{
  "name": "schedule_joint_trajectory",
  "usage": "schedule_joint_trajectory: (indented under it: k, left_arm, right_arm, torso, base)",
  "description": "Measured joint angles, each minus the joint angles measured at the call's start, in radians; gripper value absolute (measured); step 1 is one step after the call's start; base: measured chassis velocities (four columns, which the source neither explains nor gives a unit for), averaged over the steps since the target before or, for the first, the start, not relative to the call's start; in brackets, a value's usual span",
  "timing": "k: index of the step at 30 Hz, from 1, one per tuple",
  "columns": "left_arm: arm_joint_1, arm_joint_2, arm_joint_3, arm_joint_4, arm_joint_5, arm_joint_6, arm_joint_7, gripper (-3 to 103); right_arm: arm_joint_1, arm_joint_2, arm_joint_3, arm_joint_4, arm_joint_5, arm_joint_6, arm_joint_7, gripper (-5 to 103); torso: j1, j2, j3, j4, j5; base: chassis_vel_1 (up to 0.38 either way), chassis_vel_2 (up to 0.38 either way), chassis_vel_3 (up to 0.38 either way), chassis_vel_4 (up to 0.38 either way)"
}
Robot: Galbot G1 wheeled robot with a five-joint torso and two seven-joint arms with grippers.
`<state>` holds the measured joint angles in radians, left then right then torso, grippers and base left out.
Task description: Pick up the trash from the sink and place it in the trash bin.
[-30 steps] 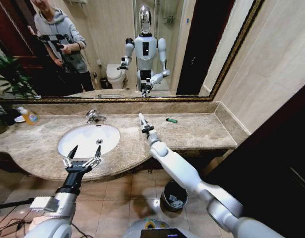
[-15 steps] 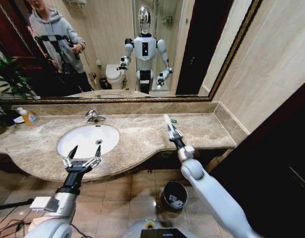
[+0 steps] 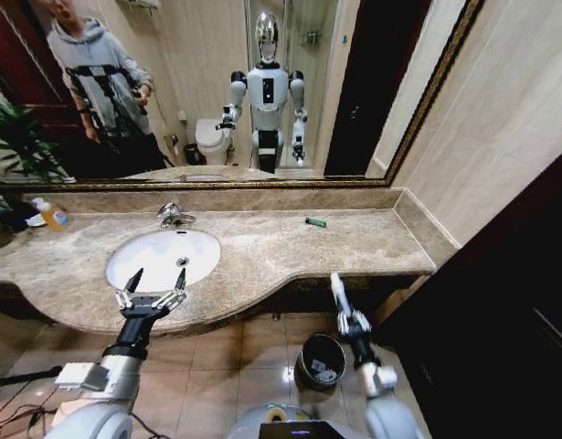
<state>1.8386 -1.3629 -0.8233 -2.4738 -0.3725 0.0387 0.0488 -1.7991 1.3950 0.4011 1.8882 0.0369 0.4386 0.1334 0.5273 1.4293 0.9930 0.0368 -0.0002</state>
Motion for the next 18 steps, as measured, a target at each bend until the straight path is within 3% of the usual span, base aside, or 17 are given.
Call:
schedule_joint_trajectory:
  k: [3, 8, 10, 13, 18]
  left_arm:
    - [0.0, 0.0, 0.0, 0.0, 0.0, 0.0, 0.0, 100]
    - [0.0, 0.0, 0.0, 0.0, 0.0, 0.0, 0.0, 100]
    - [0.0, 0.0, 0.0, 0.0, 0.0, 0.0, 0.0, 100]
    - [0.0, 0.0, 0.0, 0.0, 0.0, 0.0, 0.0, 100]
    - [0.0, 0.0, 0.0, 0.0, 0.0, 0.0, 0.0, 100]
  right_arm:
    - [-0.009, 0.035, -0.003, -0.071, -0.036, 0.03, 0.005, 21]
    - [0.035, 0.035, -0.007, -0.252, -0.04, 0.046, 0.015, 21]
    - [0.047, 0.033, -0.009, -0.283, -0.03, 0.044, 0.014, 21]
    - [0.118, 0.029, -0.029, -0.417, 0.063, -0.005, -0.006, 21]
    - [0.251, 0.019, -0.035, -0.645, 0.08, 0.003, -0.055, 21]
  torso:
    - [0.0, 0.0, 0.0, 0.0, 0.0001]
    - [0.0, 0.0, 0.0, 0.0, 0.0001]
    - [0.0, 0.0, 0.0, 0.0, 0.0001]
    - [0.0, 0.0, 0.0, 0.0, 0.0001]
    - [0.0, 0.0, 0.0, 0.0002, 0.0001]
  base:
    - [0.0, 0.0, 0.0, 0.0]
    - [0.0, 0.0, 0.0, 0.0]
    - [0.0, 0.0, 0.0, 0.0]
    - [0.0, 0.0, 0.0, 0.0]
    - [0.0, 0.0, 0.0, 0.0]
